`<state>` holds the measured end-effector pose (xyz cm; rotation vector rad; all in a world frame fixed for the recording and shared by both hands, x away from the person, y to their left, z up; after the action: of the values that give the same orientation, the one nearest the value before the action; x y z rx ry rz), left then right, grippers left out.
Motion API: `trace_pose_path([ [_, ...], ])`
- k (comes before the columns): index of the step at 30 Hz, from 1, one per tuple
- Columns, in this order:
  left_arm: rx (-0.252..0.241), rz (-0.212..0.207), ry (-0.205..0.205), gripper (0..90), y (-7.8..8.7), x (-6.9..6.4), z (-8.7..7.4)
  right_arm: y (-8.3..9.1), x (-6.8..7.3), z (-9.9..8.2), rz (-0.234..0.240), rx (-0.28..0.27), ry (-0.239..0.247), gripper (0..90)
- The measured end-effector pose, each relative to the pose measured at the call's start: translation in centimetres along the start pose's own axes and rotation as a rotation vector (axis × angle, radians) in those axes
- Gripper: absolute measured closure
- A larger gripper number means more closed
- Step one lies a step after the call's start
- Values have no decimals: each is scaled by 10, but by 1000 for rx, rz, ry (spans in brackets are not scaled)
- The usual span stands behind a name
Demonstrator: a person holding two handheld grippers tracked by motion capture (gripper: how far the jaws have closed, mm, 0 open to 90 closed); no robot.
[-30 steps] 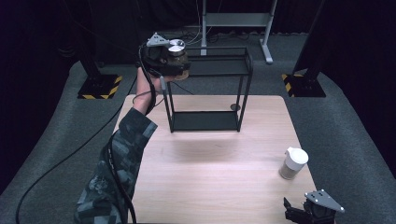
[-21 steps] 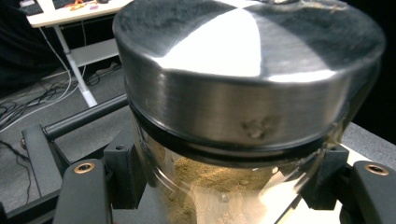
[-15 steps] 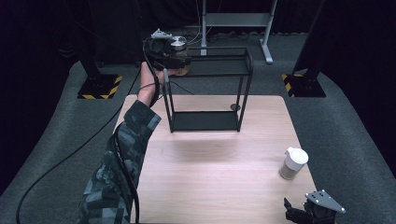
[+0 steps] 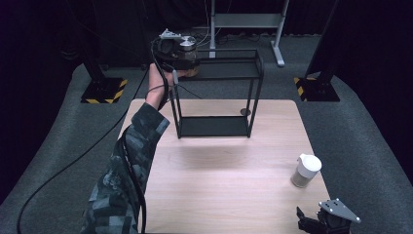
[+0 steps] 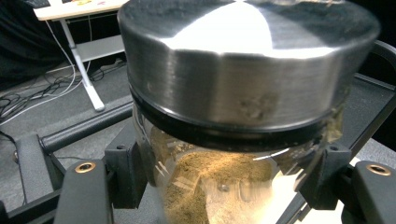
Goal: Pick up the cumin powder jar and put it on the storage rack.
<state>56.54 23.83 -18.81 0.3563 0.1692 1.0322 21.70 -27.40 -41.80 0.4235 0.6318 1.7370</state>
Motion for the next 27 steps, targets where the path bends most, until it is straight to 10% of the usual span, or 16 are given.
trace_pose_path([
  [14,5,10,-2,304,0,-2,1,1,0,0,2,-6,2,0],
  [21,-37,-23,5,48,11,-2,0,2,-1,0,0,-10,-2,0],
  [27,-9,34,-82,0,36,-16,-3,3,-1,0,-5,-14,-4,0],
])
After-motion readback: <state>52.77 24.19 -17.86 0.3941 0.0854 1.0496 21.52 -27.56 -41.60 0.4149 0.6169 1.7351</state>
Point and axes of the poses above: each handheld gripper's, and its own axes: y roughly backward along the jaws, z roughly out of its top, x roughly to its left, the point moved 5 cm from there along -y, roughly forward along the jaws, and after that the axes turned 6 degrees about z, right-handed, at the moved point
